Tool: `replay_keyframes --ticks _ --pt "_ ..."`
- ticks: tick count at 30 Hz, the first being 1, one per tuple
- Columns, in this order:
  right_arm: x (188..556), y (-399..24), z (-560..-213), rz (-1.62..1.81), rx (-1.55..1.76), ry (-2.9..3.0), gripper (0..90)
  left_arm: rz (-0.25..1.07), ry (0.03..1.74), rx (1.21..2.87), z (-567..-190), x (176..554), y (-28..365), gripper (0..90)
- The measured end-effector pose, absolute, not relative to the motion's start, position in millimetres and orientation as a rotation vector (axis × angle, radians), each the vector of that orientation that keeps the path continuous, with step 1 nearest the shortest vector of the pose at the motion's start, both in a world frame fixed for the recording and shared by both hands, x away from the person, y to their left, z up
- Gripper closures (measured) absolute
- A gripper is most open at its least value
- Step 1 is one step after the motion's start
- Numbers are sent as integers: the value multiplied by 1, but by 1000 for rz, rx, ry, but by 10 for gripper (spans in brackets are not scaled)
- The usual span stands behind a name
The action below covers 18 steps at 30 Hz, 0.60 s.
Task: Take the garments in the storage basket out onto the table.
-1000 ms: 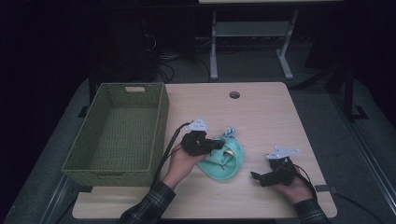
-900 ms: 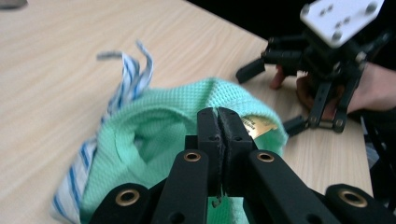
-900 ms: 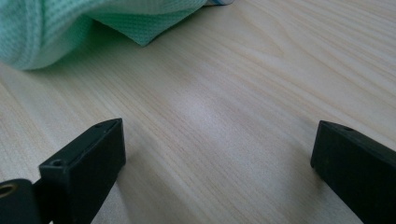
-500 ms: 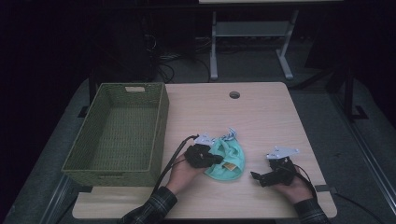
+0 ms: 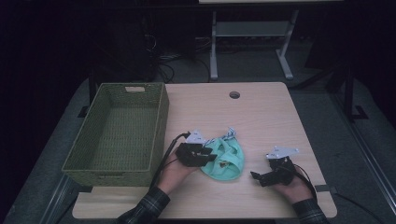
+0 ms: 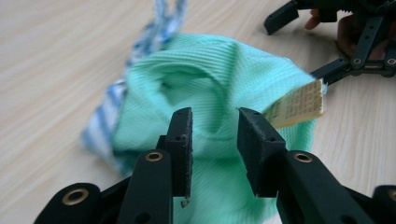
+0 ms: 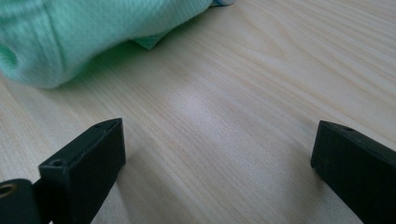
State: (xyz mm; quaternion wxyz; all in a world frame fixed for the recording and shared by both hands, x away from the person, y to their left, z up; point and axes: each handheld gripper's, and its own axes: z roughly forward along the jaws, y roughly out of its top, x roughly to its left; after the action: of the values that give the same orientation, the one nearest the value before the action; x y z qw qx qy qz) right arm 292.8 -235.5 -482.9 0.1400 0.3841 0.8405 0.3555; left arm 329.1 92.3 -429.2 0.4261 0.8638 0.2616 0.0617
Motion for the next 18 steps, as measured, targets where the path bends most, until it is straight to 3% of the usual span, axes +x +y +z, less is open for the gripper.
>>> replay_keyframes --ticks 13,18 --pt "292 -236 -483 1034 1106 2426 55 226 719 2239 -445 328 107 566" --pt "291 -239 -479 1040 1103 2420 211 216 738 2261 -452 331 107 560"
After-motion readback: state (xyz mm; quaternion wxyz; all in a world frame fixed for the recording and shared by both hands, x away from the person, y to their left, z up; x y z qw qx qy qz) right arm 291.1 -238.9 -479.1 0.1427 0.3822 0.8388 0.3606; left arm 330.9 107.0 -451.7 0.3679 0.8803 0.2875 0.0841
